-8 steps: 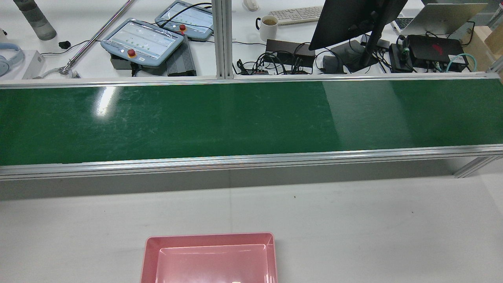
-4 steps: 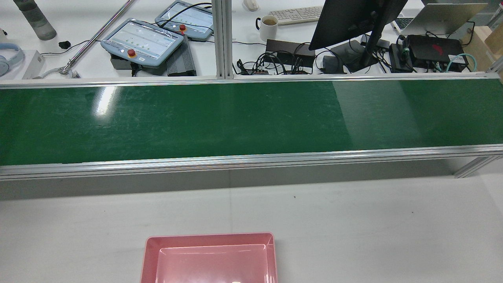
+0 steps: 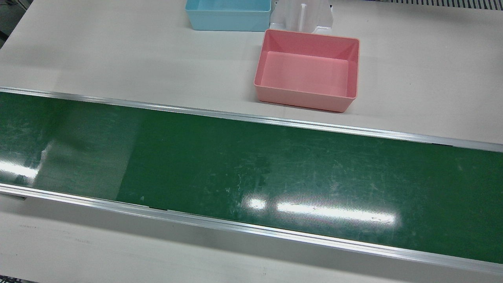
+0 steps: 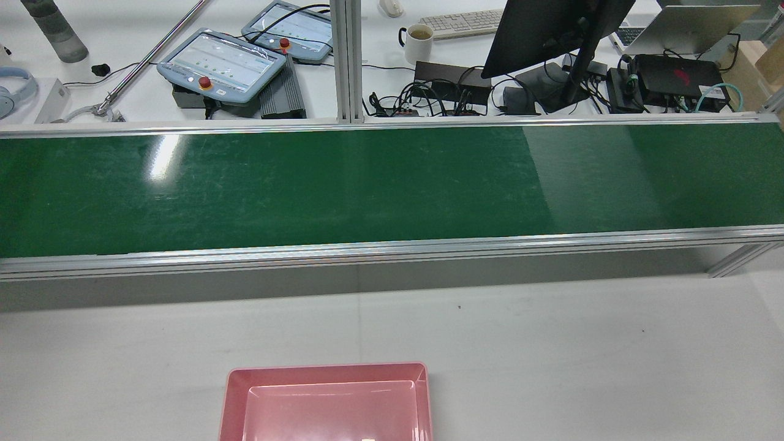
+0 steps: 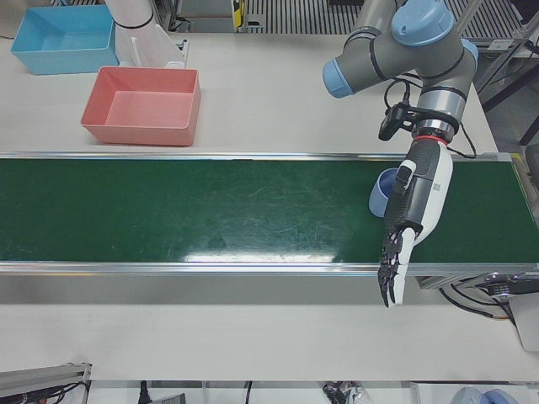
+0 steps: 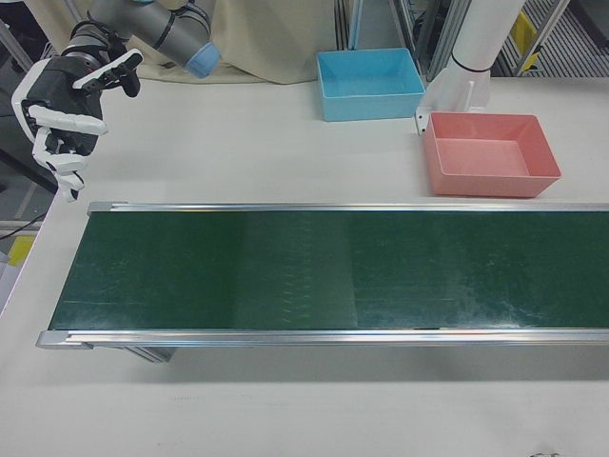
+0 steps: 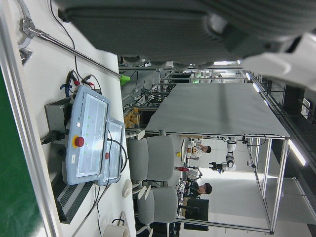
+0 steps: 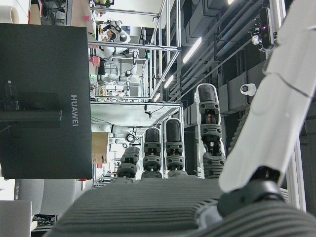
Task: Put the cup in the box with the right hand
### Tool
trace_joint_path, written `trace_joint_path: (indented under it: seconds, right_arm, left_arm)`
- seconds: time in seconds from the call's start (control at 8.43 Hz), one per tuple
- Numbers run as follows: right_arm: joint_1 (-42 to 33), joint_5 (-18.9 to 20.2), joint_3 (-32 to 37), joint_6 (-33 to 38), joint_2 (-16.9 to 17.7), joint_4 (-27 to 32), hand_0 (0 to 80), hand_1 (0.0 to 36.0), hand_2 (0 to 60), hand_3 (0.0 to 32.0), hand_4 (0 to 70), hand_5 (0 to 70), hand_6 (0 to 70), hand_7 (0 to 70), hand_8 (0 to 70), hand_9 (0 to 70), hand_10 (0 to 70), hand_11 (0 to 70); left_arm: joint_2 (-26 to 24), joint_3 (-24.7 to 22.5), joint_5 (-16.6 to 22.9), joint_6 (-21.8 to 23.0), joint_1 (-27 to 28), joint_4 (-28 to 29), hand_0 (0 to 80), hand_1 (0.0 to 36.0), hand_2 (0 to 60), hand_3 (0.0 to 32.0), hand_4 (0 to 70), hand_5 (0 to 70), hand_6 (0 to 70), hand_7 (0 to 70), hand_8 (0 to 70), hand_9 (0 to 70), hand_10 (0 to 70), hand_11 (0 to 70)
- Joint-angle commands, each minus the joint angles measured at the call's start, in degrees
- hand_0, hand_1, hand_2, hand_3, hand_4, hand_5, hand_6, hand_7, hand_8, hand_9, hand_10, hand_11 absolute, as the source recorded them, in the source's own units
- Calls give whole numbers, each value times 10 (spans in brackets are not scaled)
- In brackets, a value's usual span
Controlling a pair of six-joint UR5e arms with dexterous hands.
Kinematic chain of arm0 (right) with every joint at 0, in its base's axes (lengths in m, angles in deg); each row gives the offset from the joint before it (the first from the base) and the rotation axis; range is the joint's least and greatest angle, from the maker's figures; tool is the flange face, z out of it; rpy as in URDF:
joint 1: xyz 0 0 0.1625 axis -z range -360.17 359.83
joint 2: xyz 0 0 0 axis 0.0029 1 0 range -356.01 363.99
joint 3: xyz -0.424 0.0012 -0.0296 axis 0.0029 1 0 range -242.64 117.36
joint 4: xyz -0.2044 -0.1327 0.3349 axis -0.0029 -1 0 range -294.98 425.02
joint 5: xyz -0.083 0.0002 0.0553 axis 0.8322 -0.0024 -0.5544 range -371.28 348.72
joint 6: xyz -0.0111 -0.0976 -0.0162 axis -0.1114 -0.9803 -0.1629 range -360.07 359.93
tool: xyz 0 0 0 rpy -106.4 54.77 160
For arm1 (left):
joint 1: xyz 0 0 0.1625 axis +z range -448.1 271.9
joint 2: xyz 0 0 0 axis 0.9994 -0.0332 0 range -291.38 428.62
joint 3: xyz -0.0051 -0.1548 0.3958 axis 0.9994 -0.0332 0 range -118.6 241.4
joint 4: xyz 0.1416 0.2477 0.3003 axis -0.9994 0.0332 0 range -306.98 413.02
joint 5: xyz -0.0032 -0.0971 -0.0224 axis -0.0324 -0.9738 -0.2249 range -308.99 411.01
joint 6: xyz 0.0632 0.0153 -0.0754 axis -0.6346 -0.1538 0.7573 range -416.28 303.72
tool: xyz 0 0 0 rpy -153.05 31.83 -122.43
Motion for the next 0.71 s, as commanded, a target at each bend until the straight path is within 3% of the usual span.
trace_joint_path:
  seconds: [0.0,0.24,0.59]
  right_arm:
    - [-4,0,3,-1,7,8,520,89,0,0,297,60,106,391,128,227,81,131]
    - [3,0,1,-1,8,9,514,83,0,0,259,60,100,354,125,217,82,132]
    - [15,-1,7,-5,2,8,502,67,0,0,275,56,108,397,136,244,95,149]
  left_arm:
    - [1,-1,1,0,0,1,0,0,0,0,0,0,0,0,0,0,0,0]
    - [1,-1,0,0,0,1,0,0,0,0,0,0,0,0,0,0,0,0]
    - [1,0,1,0,0,3,0,0,0,0,0,0,0,0,0,0,0,0]
